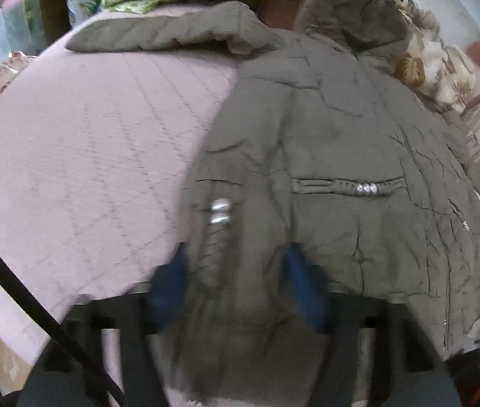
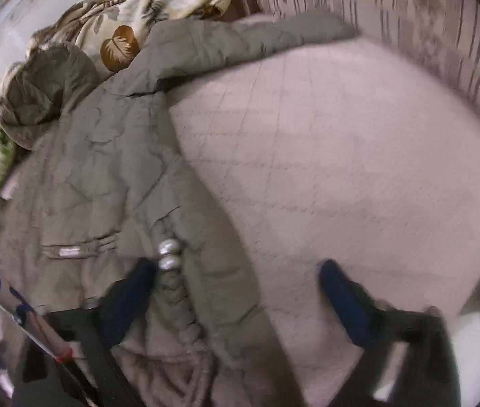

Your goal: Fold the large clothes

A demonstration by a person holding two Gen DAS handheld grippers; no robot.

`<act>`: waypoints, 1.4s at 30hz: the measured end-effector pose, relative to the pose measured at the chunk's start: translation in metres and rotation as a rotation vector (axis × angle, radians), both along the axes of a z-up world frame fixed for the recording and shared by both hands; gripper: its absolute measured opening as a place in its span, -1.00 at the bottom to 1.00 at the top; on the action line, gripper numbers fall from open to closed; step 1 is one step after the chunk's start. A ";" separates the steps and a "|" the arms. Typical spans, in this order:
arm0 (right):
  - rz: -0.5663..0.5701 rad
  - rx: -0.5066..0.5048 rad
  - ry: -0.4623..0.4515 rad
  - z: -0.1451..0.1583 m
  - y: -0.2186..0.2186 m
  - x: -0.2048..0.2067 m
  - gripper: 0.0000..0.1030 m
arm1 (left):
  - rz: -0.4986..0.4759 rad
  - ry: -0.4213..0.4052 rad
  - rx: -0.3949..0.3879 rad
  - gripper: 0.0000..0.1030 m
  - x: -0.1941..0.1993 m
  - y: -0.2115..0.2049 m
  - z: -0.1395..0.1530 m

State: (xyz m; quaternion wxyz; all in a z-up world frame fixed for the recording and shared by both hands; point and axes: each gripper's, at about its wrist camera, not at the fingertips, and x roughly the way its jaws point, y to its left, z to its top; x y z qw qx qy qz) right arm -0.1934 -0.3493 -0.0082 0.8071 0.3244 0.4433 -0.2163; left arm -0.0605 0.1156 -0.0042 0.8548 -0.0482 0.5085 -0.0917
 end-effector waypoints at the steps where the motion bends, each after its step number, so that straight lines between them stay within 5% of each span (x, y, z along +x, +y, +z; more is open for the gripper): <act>1: 0.022 0.021 -0.016 0.001 0.003 0.000 -0.17 | 0.016 0.000 -0.016 -0.36 -0.004 0.006 0.003; 4: 0.062 -0.045 0.001 0.009 0.018 -0.005 -0.41 | 0.043 0.015 -0.048 -0.42 -0.011 0.016 0.006; 11: 0.115 -0.242 0.078 0.025 0.055 -0.016 -0.39 | 0.056 -0.010 -0.023 -0.38 -0.007 0.017 0.015; 15: -0.031 -0.301 -0.024 0.056 0.048 -0.040 0.07 | 0.095 -0.063 -0.045 -0.28 -0.012 0.031 0.034; 19: -0.117 -0.402 -0.132 0.094 0.052 -0.050 0.35 | 0.183 -0.102 -0.053 0.32 0.005 0.052 0.051; 23: -0.050 -0.442 -0.182 0.110 0.072 -0.018 0.66 | 0.274 -0.101 -0.161 0.38 0.045 0.084 0.058; 26: 0.059 -0.417 -0.172 0.099 0.093 0.029 0.66 | 0.351 -0.078 -0.249 0.44 0.086 0.113 0.053; 32: 0.230 -0.444 -0.114 0.064 0.128 0.110 0.66 | 0.422 -0.008 -0.286 0.44 0.192 0.154 0.034; 42: 0.383 -0.338 -0.012 0.010 0.133 0.163 0.66 | 0.577 0.037 -0.407 0.43 0.328 0.202 -0.015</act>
